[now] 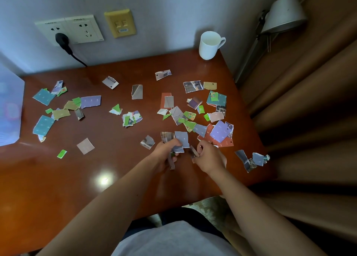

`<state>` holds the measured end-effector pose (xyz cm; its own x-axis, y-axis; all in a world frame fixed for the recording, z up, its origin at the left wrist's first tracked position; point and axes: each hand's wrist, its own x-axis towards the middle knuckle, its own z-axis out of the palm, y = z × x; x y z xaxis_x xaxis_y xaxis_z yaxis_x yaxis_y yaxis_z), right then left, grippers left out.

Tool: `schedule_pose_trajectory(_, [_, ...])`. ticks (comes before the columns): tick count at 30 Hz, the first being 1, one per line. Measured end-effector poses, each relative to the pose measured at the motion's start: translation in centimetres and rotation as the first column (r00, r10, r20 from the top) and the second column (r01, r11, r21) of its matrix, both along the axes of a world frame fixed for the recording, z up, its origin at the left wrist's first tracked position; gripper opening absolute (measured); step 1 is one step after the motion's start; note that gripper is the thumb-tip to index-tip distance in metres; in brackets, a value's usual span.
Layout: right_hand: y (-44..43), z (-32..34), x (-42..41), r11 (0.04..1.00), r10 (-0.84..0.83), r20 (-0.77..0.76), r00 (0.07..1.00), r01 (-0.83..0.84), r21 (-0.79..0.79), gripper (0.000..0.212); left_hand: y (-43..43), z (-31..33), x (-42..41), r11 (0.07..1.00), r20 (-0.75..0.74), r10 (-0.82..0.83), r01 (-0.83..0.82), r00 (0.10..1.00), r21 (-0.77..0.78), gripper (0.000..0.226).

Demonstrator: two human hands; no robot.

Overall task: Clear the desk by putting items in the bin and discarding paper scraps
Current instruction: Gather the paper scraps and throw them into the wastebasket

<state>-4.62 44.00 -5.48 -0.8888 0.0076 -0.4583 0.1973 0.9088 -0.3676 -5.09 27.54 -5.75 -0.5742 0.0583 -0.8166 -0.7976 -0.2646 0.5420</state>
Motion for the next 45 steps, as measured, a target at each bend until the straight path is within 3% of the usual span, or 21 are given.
schedule_pose_trajectory(3, [-0.2,-0.1,-0.4,0.954,-0.152,0.091,0.984,0.17,-0.248,0.021,-0.3,0.4,0.0,1.0,0.019,0.01,-0.01,1.0,0.006,0.026])
schedule_pose_trajectory(6, [-1.1,0.8,-0.7,0.708,-0.348,0.336,0.875,0.48,-0.518,0.018,-0.9,0.9,0.1,0.999,0.029,-0.027,0.027,0.999,0.021,0.018])
schedule_pose_trajectory(9, [-2.1,1.9,-1.0,0.508,-0.354,0.534,0.768,0.638,-0.58,0.023,-1.7,1.6,0.3,0.996,0.007,0.029,-0.03,1.0,0.088,0.012])
schedule_pose_trajectory(12, [-3.6,3.0,-1.2,0.452,-0.273,0.58,0.768,0.635,-0.627,0.019,-2.8,2.5,0.6,0.98,-0.002,0.151,-0.149,0.989,0.134,0.012])
schedule_pose_trajectory(18, [-8.1,4.4,-1.2,0.527,-0.13,0.53,0.838,0.511,-0.679,0.029,-6.7,3.3,2.6,0.921,-0.001,0.351,-0.345,0.936,0.183,0.022])
schedule_pose_trajectory(29, [-22.4,4.5,1.6,0.718,0.112,0.476,0.872,0.261,-0.645,0.032,-17.6,3.6,9.5,0.803,-0.075,0.595,-0.589,0.8,0.086,0.027])
schedule_pose_trajectory(40, [-42.0,4.4,8.8,0.784,0.323,0.456,0.83,0.036,-0.62,0.027,-34.5,3.3,19.1,0.646,-0.119,0.757,-0.764,0.642,-0.01,0.021])
schedule_pose_trajectory(45, [-50.8,4.1,13.8,0.781,0.469,0.441,0.765,-0.126,-0.612,0.023,-41.6,3.0,24.9,0.574,-0.142,0.807,-0.818,0.574,-0.04,0.02])
